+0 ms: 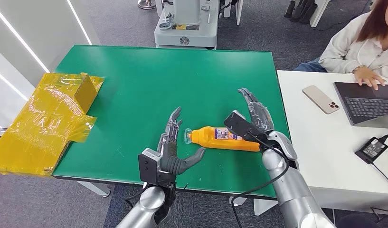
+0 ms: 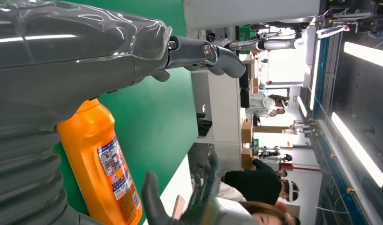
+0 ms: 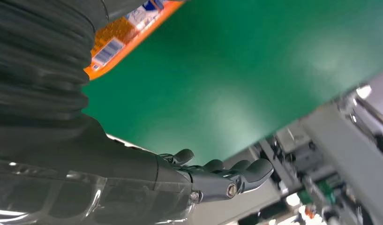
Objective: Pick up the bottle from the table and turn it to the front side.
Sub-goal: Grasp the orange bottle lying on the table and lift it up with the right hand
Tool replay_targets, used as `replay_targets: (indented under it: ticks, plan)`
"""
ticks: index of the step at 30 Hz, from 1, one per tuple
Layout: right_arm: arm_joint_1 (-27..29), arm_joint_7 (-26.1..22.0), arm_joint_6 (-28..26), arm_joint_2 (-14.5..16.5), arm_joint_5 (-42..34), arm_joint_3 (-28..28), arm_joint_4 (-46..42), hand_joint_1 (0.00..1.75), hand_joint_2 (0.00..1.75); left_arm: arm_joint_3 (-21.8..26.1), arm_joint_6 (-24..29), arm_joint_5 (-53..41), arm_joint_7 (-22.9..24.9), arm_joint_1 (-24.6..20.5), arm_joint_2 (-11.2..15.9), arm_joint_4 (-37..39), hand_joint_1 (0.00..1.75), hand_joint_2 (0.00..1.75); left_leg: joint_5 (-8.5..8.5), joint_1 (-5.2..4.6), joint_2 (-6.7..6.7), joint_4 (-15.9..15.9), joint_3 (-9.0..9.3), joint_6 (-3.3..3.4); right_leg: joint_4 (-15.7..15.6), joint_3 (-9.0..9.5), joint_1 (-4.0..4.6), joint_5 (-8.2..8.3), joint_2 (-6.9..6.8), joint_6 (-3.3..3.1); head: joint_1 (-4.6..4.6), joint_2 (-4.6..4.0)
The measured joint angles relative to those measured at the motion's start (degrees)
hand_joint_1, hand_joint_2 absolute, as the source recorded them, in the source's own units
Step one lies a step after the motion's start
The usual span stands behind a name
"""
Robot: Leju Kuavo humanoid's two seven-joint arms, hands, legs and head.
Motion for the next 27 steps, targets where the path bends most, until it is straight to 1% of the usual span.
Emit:
replay_targets:
  ticks: [2, 6, 10, 13, 16, 19, 27]
  plan:
    - [-1.2, 0.3, 0.6, -0.1, 0.9, 1.1, 2.0, 0.00, 1.75, 0.0, 0.0, 0.0, -0.1, -0.2, 0.0, 0.4, 0.00, 1.75, 0.00, 0.00, 0.00, 0.0, 0.00, 0.00, 0.0, 0.00, 0.00, 0.00, 0.00, 0.00, 0.00, 0.00]
    - [-1.9, 0.6, 1.2, -0.2, 1.7, 2.0, 3.2, 0.00, 1.75, 0.0, 0.0, 0.2, -0.1, -0.4, 0.0, 0.6, 0.00, 1.75, 0.00, 0.00, 0.00, 0.0, 0.00, 0.00, 0.0, 0.00, 0.00, 0.00, 0.00, 0.00, 0.00, 0.00]
    - [-6.7, 2.9, 7.2, -2.7, 7.6, 10.4, 10.9, 0.00, 1.75, 0.0, 0.0, 2.5, -0.1, -1.5, 0.2, 2.7, 0.00, 1.75, 0.00, -0.02, -0.03, 0.0, -0.03, 0.00, 0.0, 0.00, -0.02, 0.00, -0.03, 0.01, 0.01, 0.00]
    - [-8.7, 3.4, 10.2, -4.2, 8.6, 13.2, 12.8, 0.00, 1.75, 0.0, 0.1, 3.0, 0.3, -1.5, 0.2, 3.2, 0.00, 1.75, 0.00, -0.02, -0.04, 0.0, -0.03, 0.00, 0.0, 0.00, -0.02, 0.00, -0.03, 0.01, 0.00, 0.00]
    - [-10.4, 4.1, 12.4, -5.7, 8.4, 15.5, 14.0, 0.00, 1.75, 0.0, 0.0, 3.1, 1.0, -1.4, 0.3, 3.2, 0.00, 1.75, 0.00, -0.01, -0.04, 0.0, -0.03, 0.00, 0.0, 0.00, -0.02, 0.01, -0.03, 0.01, 0.01, 0.00]
    - [-11.4, 4.6, 13.3, -7.0, 8.0, 17.1, 14.7, 0.00, 1.75, 0.0, -0.2, 3.1, 1.4, -1.4, 0.3, 3.2, 0.00, 1.75, 0.00, -0.01, -0.04, 0.0, -0.03, 0.00, 0.0, 0.00, -0.02, 0.01, -0.03, 0.01, -0.01, 0.00]
    - [-11.7, 6.5, 14.4, -9.5, 5.4, 20.9, 15.1, 0.00, 1.75, 0.0, -0.8, 3.3, 3.4, -1.4, 0.2, 3.1, 0.00, 1.75, 0.00, -0.01, -0.06, 0.0, -0.03, 0.00, 0.0, 0.00, -0.01, 0.00, -0.04, 0.01, 0.00, 0.00]
